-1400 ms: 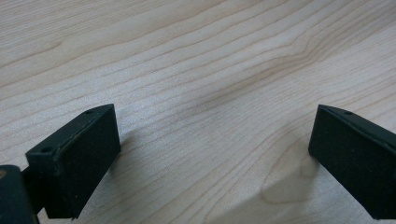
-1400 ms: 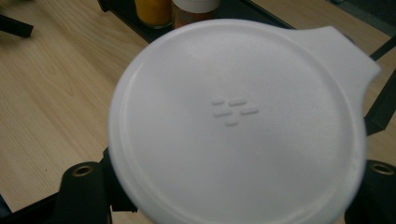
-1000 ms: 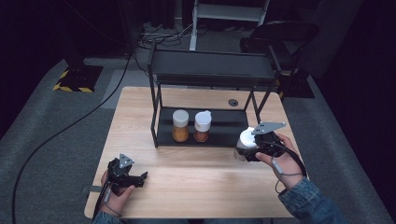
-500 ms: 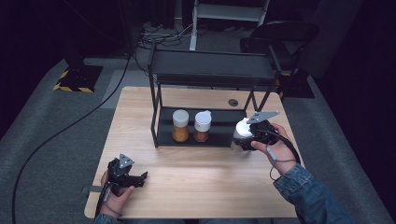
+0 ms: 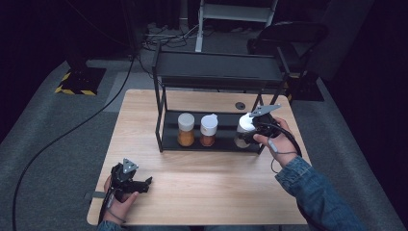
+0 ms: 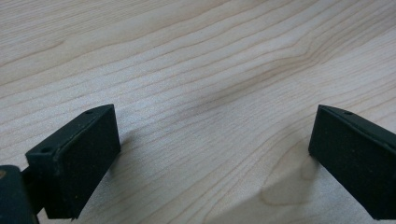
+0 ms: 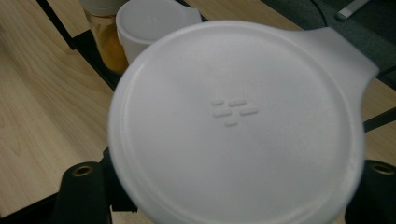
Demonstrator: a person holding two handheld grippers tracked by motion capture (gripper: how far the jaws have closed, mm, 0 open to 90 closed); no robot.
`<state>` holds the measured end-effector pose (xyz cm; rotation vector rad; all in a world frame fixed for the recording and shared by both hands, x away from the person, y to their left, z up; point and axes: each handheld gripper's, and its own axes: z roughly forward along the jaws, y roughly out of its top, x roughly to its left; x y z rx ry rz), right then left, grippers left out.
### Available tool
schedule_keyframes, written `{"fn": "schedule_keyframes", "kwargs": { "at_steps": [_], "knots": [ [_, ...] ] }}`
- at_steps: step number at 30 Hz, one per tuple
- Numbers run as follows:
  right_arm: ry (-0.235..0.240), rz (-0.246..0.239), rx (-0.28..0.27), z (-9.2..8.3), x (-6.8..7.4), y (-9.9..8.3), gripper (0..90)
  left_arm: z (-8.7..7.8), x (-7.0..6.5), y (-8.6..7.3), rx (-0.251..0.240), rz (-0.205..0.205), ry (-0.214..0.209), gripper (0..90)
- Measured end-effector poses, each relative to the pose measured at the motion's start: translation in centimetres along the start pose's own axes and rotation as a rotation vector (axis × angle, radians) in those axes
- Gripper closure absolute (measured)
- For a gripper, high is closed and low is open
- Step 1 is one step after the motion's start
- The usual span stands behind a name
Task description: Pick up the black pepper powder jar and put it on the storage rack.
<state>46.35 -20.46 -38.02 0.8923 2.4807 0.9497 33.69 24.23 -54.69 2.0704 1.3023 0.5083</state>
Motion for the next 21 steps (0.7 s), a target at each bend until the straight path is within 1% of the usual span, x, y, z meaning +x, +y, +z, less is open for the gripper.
{"fn": "schedule_keyframes", "kwargs": {
  "at_steps": [8,13,21],
  "knots": [
    [-0.008,-0.012,0.008,1.5,-0.6,0.2,29.6,0.0,0.0,0.0,0.0,0.0,0.001,1.8],
    [0.0,0.002,0.009,2.4,-1.0,0.1,29.5,0.0,0.0,0.0,0.0,0.0,0.0,1.8],
    [0.005,-0.004,0.006,4.0,-1.1,0.2,29.5,0.0,0.0,0.0,0.001,-0.001,0.002,1.7]
  ]
}}
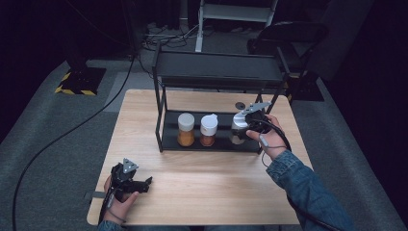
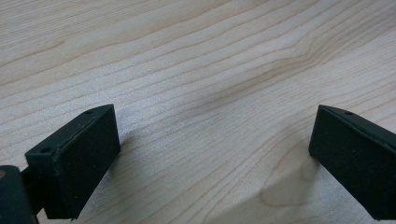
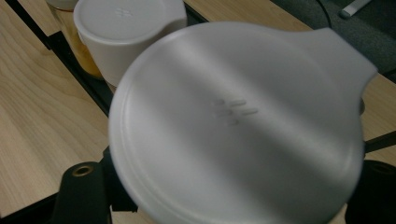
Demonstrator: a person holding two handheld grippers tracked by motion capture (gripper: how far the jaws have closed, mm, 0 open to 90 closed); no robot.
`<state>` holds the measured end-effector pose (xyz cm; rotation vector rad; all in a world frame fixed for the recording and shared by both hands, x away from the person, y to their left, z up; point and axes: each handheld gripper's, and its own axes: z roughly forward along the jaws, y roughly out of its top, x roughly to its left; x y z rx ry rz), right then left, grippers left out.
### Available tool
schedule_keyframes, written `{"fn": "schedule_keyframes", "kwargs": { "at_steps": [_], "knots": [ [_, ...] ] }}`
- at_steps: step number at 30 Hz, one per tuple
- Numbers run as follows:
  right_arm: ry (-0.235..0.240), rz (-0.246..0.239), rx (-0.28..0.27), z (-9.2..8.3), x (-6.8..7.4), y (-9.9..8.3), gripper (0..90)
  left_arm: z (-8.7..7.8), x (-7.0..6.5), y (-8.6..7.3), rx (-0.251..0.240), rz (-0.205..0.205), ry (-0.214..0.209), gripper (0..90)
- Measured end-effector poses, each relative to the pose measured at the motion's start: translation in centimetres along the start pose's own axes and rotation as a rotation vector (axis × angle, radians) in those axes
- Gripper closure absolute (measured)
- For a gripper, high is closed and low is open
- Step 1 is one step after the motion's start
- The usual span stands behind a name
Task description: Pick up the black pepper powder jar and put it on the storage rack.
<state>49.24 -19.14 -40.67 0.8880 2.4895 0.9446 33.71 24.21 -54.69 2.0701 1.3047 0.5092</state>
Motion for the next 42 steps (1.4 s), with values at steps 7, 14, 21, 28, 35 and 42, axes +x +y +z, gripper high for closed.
{"fn": "schedule_keyframes", "kwargs": {
  "at_steps": [7,14,21,28,35,42],
  "knots": [
    [0.01,0.002,-0.003,1.3,0.0,0.1,29.5,0.0,0.0,0.0,0.002,0.002,0.0,1.7],
    [0.018,0.01,0.01,2.5,-0.2,-0.2,29.5,0.0,0.0,0.0,0.0,0.0,0.0,1.7],
    [0.026,0.013,0.019,3.6,-0.2,-0.5,29.5,0.0,0.0,0.0,0.0,0.0,0.0,1.7],
    [0.032,0.023,0.02,3.9,-0.3,-0.8,29.4,0.0,0.0,0.0,0.0,0.0,0.0,1.7],
    [0.041,0.031,0.025,4.4,-0.3,-0.9,29.4,0.0,0.0,0.0,0.0,0.0,0.0,1.7],
    [0.049,0.049,0.029,4.8,-0.5,-1.3,29.4,0.0,0.0,0.0,0.0,0.0,0.0,1.7]
  ]
}}
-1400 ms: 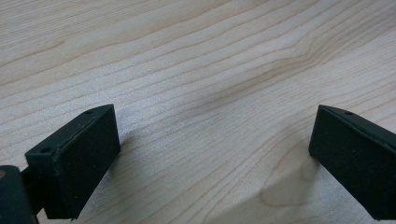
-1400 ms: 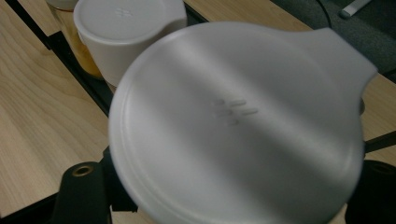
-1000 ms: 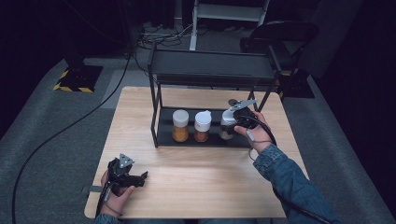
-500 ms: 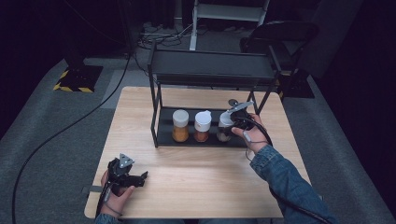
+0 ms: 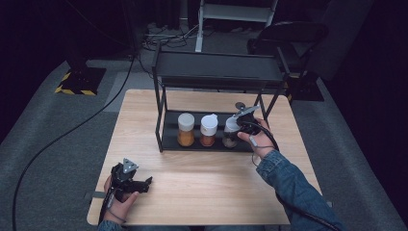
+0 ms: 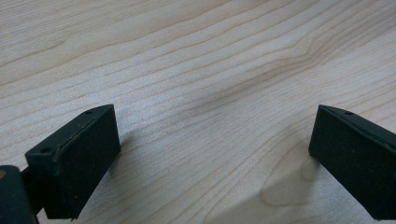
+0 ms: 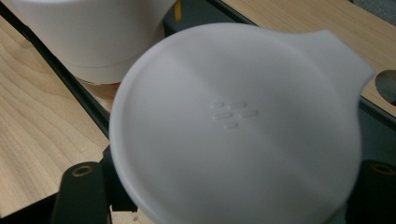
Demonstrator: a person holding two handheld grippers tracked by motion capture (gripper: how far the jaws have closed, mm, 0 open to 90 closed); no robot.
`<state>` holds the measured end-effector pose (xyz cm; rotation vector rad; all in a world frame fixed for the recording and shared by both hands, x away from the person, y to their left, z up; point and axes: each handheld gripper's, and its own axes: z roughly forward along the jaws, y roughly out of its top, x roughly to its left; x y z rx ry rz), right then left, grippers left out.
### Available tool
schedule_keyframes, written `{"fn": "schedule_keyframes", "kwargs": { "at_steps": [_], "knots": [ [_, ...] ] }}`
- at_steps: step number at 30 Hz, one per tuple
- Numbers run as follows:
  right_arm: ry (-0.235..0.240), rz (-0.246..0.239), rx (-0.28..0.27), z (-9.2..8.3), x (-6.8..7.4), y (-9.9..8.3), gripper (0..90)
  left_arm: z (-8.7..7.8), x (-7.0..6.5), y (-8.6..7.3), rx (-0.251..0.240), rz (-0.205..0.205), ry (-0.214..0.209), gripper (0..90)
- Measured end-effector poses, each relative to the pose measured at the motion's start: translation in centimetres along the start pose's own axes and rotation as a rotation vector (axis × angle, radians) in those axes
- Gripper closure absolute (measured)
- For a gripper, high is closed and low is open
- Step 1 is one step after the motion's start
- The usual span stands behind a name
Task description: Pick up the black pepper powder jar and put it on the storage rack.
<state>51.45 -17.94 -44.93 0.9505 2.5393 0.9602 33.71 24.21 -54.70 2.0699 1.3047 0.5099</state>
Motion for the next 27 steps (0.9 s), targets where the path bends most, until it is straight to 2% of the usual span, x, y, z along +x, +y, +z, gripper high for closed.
{"fn": "schedule_keyframes", "kwargs": {
  "at_steps": [9,14,20,27],
  "knots": [
    [0.012,0.029,-0.016,0.1,-0.3,-0.2,28.5,0.0,0.0,0.0,0.0,0.0,0.0,1.7],
    [0.011,0.055,-0.021,-0.4,-0.4,0.0,19.7,0.0,0.0,0.0,0.0,0.0,0.0,1.7],
    [0.008,0.087,-0.032,-1.7,-0.6,0.0,13.0,0.0,0.0,0.0,0.001,0.0,0.0,1.8],
    [-0.003,0.054,-0.071,-3.9,0.0,0.1,10.1,0.0,0.0,0.0,0.002,0.002,-0.001,1.7]
  ]
}}
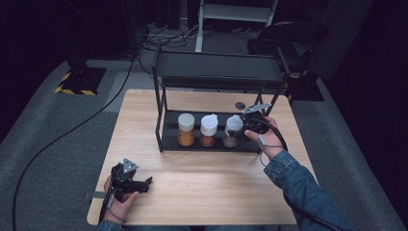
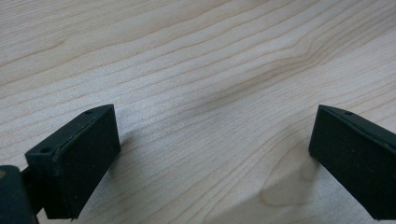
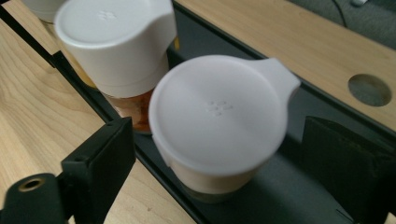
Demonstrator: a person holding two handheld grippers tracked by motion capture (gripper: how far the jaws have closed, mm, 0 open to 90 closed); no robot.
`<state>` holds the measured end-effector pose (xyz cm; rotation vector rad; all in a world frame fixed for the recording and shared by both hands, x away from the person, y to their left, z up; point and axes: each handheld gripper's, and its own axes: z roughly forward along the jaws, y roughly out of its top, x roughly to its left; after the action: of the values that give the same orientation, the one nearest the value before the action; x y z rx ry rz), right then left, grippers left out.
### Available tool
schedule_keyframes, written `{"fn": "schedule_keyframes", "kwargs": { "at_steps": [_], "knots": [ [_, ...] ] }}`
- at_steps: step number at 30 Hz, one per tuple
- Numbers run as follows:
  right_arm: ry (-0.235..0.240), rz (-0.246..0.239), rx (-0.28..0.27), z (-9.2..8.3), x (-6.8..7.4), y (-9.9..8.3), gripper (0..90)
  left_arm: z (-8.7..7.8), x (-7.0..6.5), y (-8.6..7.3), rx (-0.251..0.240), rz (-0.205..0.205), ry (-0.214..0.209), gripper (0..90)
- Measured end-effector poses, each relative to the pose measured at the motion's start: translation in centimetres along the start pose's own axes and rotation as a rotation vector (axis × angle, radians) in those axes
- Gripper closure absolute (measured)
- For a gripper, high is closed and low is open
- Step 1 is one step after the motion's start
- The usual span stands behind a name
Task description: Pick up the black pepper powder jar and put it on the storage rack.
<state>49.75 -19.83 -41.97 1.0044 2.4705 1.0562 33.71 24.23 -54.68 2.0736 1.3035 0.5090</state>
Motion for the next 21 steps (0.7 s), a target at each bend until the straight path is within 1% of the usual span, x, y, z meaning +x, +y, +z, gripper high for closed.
{"fn": "schedule_keyframes", "kwargs": {
  "at_steps": [16,21],
  "knots": [
    [-0.011,-0.038,-0.073,-5.8,1.5,-0.3,8.9,0.0,0.0,0.0,0.0,0.0,0.0,1.8],
    [-0.006,-0.046,-0.091,-7.4,2.1,-0.6,8.9,0.0,0.0,0.0,-0.002,-0.002,0.0,1.7]
  ]
}}
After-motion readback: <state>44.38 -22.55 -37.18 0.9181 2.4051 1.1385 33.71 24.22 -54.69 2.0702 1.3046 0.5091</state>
